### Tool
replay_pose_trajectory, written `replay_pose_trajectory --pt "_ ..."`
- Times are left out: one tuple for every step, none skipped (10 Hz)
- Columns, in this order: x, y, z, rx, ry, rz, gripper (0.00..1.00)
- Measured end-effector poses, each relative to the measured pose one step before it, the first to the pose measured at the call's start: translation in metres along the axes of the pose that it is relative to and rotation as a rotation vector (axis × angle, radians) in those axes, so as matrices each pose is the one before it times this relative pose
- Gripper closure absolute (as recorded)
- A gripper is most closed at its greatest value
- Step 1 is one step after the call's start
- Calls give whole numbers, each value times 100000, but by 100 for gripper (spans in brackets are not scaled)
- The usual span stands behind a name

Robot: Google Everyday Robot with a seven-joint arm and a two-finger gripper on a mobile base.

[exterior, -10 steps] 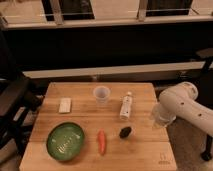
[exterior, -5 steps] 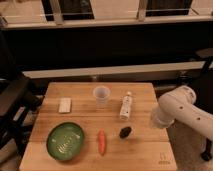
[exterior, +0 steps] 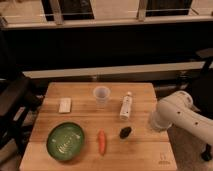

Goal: Knock the eraser over

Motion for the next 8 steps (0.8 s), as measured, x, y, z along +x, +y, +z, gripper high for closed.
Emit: replay_pose_trajectory --pt "-136 69 233 2 -380 -338 94" --pt "-140 66 148 29 -347 -436 94" --pt "-257 150 324 -96 -578 -386 94" --pt "-303 30 230 0 -350 -630 94" --pt "-390 26 220 -25 -297 -394 94" --pt "-289 -25 237 -77 -398 -388 94" --pt "-95 45 276 26 -323 -229 94" --pt "-131 55 112 -21 -253 -208 94"
